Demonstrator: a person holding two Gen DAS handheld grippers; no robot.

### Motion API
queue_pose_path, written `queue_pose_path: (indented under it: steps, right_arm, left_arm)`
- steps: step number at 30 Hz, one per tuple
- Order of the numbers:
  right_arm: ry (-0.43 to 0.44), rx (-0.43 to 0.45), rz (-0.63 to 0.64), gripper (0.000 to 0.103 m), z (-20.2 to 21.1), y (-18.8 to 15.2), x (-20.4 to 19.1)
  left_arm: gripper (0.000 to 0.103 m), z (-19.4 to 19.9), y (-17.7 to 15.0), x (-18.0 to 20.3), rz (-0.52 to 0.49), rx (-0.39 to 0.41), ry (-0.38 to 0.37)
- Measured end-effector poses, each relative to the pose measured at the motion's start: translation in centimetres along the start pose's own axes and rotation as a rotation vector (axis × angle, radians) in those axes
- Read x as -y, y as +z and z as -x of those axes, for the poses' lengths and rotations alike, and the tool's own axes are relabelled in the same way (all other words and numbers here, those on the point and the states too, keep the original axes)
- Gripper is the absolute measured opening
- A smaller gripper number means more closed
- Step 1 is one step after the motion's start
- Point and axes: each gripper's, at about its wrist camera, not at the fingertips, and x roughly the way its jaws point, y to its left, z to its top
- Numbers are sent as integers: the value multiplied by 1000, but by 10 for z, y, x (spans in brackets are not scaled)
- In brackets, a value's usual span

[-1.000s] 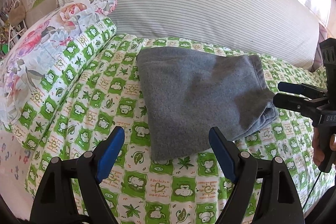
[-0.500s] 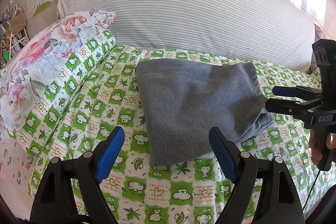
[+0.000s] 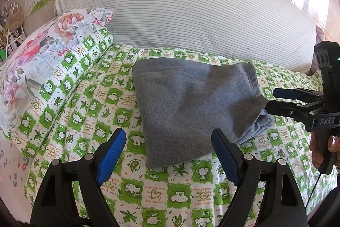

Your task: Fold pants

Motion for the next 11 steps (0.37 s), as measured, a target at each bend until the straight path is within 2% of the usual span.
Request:
queue_pose_path:
  steps: [11]
  right_arm:
    - [1,-1,-5,94,0,-4,-2]
  left_arm:
    - [83,-1,2,-1,11,-15,-21]
